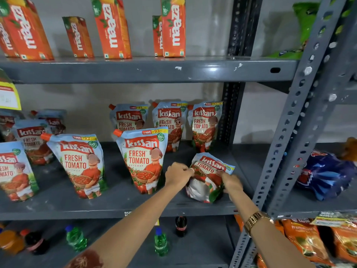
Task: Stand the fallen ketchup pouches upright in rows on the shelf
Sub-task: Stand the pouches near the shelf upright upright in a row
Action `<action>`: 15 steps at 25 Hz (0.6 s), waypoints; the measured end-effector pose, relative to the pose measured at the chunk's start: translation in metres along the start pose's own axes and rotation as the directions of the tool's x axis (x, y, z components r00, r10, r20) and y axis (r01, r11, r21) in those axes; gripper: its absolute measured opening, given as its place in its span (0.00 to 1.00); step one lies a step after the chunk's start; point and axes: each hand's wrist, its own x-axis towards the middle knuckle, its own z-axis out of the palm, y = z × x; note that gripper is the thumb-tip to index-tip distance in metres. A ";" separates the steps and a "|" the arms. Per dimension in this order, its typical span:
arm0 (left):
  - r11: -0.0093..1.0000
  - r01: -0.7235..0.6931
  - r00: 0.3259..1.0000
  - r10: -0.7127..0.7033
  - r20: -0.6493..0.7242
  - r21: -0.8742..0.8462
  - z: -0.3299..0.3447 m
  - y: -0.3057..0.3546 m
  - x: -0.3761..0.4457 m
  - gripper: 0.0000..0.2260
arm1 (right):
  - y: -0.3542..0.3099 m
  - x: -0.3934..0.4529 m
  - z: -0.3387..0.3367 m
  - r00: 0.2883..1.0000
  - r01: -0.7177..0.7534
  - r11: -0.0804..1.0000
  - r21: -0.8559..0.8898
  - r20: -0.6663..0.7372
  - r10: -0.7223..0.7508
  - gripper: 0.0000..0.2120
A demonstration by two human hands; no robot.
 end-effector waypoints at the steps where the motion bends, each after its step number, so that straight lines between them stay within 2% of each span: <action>1: 0.998 0.049 0.998 -0.048 0.040 -0.026 0.004 0.005 0.003 0.11 | 0.000 0.010 -0.004 1.000 -0.018 1.000 -0.008 0.005 0.018 0.14; 3: 0.958 0.220 0.968 -0.192 0.160 -0.183 0.006 0.004 0.003 0.08 | 0.001 0.017 -0.004 0.999 -0.041 0.999 -0.014 0.006 0.041 0.15; 5: 0.817 0.459 0.867 -0.327 0.375 -0.349 0.007 -0.001 0.004 0.11 | 0.004 0.021 -0.002 0.997 -0.070 0.997 0.032 0.013 0.070 0.15; 6: 0.771 0.522 0.820 -0.334 0.465 -0.365 0.007 -0.003 0.004 0.14 | 0.005 0.020 -0.002 0.996 -0.085 0.995 0.060 0.016 0.084 0.13; 7: 0.760 0.539 0.798 -0.322 0.510 -0.363 0.006 -0.003 0.005 0.13 | 0.006 0.021 -0.001 0.996 -0.090 0.992 0.086 0.012 0.090 0.10; 9: 0.781 0.514 0.810 -0.305 0.501 -0.355 0.006 0.000 0.007 0.07 | 0.002 0.019 -0.002 0.995 -0.094 0.986 0.141 -0.003 0.095 0.01; 12: 0.786 0.470 0.855 -0.292 0.429 -0.401 0.011 0.004 0.006 0.06 | -0.005 0.014 -0.003 0.999 -0.035 0.961 0.273 -0.023 0.043 0.07; 15: 0.768 0.365 0.916 -0.196 0.349 -0.526 0.016 0.016 0.006 0.12 | -0.025 0.004 -0.008 0.987 0.149 0.908 0.391 -0.120 -0.110 0.09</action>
